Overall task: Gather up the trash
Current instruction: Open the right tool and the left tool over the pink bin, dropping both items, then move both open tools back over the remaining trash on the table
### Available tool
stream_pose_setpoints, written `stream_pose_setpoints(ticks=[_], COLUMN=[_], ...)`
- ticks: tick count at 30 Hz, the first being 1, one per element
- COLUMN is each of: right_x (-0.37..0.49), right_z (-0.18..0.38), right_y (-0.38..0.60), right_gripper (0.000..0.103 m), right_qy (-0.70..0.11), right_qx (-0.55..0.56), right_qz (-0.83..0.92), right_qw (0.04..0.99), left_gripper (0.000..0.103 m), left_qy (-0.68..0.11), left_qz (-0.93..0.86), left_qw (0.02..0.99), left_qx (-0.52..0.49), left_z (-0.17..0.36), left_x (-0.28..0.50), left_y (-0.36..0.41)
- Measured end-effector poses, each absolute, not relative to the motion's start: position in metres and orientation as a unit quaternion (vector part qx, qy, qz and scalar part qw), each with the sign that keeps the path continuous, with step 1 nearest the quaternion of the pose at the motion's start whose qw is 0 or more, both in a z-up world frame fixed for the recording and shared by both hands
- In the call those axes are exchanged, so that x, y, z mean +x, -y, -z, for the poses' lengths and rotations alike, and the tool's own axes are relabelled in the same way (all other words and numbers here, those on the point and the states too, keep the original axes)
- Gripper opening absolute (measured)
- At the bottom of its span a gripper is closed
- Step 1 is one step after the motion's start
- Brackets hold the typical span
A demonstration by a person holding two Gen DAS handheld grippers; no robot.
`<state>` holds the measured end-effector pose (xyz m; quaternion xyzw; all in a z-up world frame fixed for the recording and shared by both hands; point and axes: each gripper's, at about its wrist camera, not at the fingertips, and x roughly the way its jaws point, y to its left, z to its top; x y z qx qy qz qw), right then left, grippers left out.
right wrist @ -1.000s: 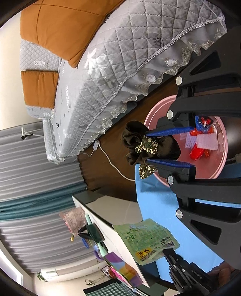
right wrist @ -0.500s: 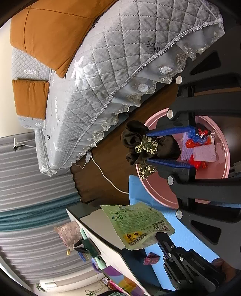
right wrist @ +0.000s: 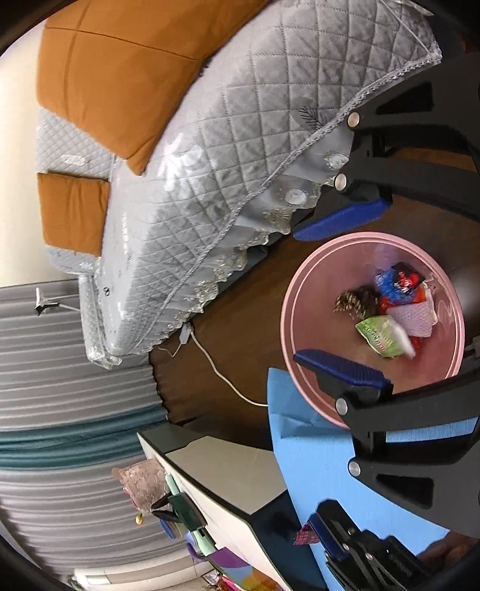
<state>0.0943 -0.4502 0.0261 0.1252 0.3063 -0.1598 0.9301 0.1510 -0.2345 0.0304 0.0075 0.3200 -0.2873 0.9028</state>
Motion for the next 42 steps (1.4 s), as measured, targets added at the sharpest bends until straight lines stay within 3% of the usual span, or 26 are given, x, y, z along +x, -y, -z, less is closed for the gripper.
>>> stream_pose_setpoints(ticks=[12,20,28,31,34,39,42], right_x=[0.083,0.078,0.105,0.112,0.118,0.13,0.137], right_z=[-0.07,-0.081,-0.068,-0.067,-0.063,-0.056,-0.055], right_y=[0.394,0.366,0.337,0.322,0.307,0.29,0.284], right_gripper=[0.087,0.092,0.092,0.09,0.081,0.05,0.049], right_qy=[-0.244,-0.214,-0.269,-0.276,-0.279,-0.288,-0.29], right_qx=[0.079,0.1,0.112,0.103,0.094,0.094,0.094], right_qz=[0.138,0.113,0.062,0.044,0.024,-0.016,-0.02], right_qw=[0.957,0.965,0.955,0.955,0.955,0.953,0.952], left_gripper=[0.081,0.089,0.089,0.085,0.082,0.079,0.079], left_qy=[-0.257,-0.246,-0.305,-0.317,-0.319,-0.318,-0.324], left_qz=[0.197,0.096,-0.021,-0.032,-0.021,0.002,0.009], left_qw=[0.946,0.964,0.951,0.946,0.946,0.947,0.945], left_qx=[0.013,0.014,-0.042,-0.056,-0.06,-0.049,-0.048], left_z=[-0.067,-0.061,-0.02,-0.008,-0.003,0.002,0.007], left_x=[0.105,0.081,0.099,0.106,0.113,0.127,0.135], left_y=[0.142,0.074,-0.007,-0.026,-0.029,-0.019,-0.015])
